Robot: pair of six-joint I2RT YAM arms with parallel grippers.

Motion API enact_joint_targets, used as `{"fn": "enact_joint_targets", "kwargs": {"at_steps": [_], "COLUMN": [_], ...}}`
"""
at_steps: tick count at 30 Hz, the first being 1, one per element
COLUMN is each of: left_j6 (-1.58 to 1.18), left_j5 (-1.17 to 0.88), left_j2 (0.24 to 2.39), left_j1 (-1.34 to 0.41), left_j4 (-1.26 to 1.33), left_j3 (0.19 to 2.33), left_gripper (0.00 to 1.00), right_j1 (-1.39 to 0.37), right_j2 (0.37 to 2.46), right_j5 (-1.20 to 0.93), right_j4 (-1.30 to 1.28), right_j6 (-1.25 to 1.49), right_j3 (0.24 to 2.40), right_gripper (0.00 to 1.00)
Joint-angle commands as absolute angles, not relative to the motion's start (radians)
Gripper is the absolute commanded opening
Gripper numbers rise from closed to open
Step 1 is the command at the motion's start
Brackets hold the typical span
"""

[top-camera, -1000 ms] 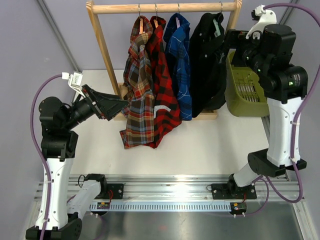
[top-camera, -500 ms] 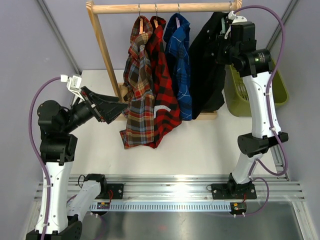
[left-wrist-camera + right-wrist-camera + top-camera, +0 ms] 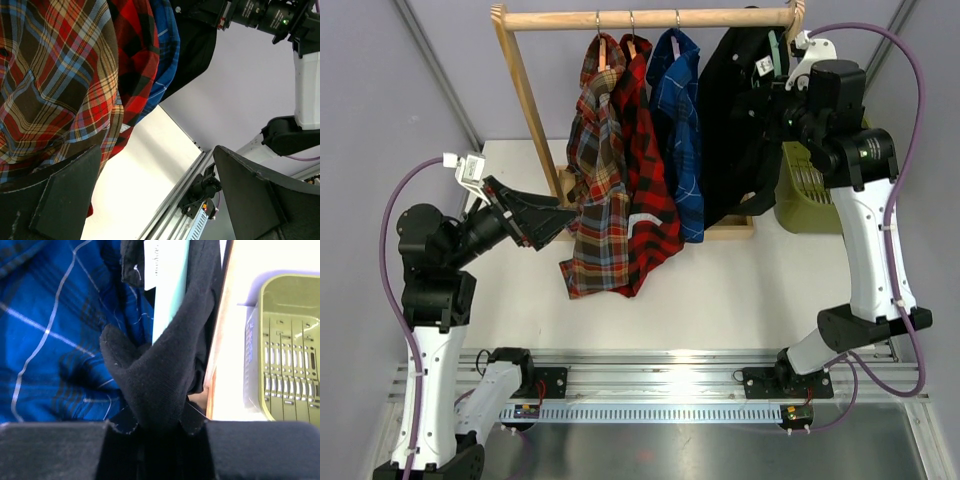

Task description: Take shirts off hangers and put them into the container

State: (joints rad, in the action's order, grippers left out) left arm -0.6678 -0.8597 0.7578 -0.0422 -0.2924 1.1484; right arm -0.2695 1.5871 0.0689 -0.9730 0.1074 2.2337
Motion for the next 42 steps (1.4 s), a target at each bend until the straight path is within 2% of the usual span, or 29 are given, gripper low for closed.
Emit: {"fn": "enact_joint_targets", "kwargs": {"at_steps": [1,4,6,16,21,27,33,38,42], "left_j6": [-0.681,-0.678,-0.683,-0.771,-0.837,-0.867,-0.871,-0.836,-0.802], "left_j5": [-0.871,-0.867,-0.862,-0.879,-0.874,-0.858,-0.847,-0.789,-0.756], "left_j2": [0.738,0.733,0.735,0.808,0.857,0.89,0.986,1.103,1.218], "left_j1": [-0.046,-0.046,-0.046,-0.054,-0.069,-0.095,-0.176,-0.348,-0.486], "left_j4": [-0.249,-0.244,-0.233,-0.127,-0.037,-0.015,0.02,0.035,0.045], "left_j3": [1.138,1.134,1.137,1.262,1.313,1.358,1.455,1.563,1.65], "left_gripper": [0.99,0.99,0.99,0.99,0.99,0.99,0.99,0.99,0.99], "right_j1": [-0.279,-0.279,-0.281,-0.287,-0.287,-0.287,-0.31,-0.311,-0.311], "right_j2": [1.459,1.398,1.394,1.428,1.454,1.49,1.338,1.177,1.125], "right_j5": [-0.023,-0.028,-0.005,0.178,0.204,0.103,0.005,-0.194,-0.228], "right_j4": [-0.639,-0.574,-0.616,-1.171,-1.287,-1.377,-1.385,-1.39,-1.482], "right_j6": [0.038,0.018,0.017,0.069,0.103,0.187,0.299,0.347,0.325], "right_j3": [2.177,2.102,2.144,2.37,2.365,2.368,2.241,2.154,2.172], "right_gripper": [0.0,0.0,0.0,0.0,0.0,0.0,0.0,0.0,0.0]}}
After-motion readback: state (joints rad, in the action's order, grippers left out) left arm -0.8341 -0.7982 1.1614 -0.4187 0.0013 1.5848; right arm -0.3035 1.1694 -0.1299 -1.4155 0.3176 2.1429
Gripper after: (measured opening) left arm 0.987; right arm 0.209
